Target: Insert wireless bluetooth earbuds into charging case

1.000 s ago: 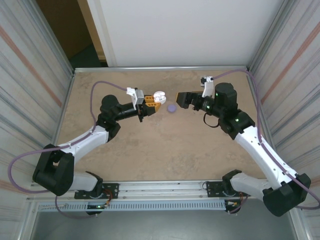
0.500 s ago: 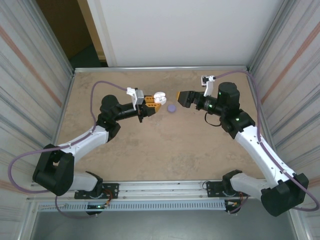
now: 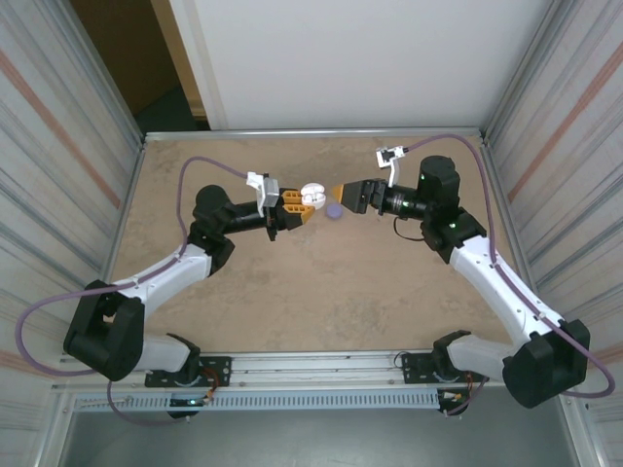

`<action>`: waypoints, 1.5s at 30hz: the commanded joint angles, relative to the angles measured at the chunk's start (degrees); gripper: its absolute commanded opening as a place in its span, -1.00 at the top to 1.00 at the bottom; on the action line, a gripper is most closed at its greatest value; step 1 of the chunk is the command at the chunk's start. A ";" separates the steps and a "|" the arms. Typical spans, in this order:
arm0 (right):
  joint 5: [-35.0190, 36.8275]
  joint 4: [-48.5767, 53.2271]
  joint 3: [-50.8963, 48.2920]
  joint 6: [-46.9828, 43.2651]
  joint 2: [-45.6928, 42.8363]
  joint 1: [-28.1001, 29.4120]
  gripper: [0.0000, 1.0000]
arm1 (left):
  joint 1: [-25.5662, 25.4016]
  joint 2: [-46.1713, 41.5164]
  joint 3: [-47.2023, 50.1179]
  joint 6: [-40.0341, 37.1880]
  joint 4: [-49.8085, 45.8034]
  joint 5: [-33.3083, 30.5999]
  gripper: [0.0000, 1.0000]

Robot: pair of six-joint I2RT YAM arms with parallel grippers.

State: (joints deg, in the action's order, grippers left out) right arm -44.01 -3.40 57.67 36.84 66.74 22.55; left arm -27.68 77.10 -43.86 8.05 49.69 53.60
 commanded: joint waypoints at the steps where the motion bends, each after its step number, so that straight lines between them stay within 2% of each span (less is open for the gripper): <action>1: -4.02 -3.58 0.10 -1.96 0.65 1.18 -0.98 | 0.26 0.27 -1.83 1.04 2.65 2.47 1.00; 13: -5.84 -5.03 2.96 -4.84 3.46 6.94 -0.98 | 0.10 -0.02 -1.94 1.79 3.32 3.77 1.00; 45: -6.69 -7.85 4.47 -4.03 2.51 8.39 -0.98 | -0.04 -0.81 -2.19 0.56 0.81 2.47 1.00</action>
State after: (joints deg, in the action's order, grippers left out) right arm -49.41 -9.54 59.92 33.85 70.15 30.41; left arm -27.70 77.10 -43.94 9.26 50.61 55.94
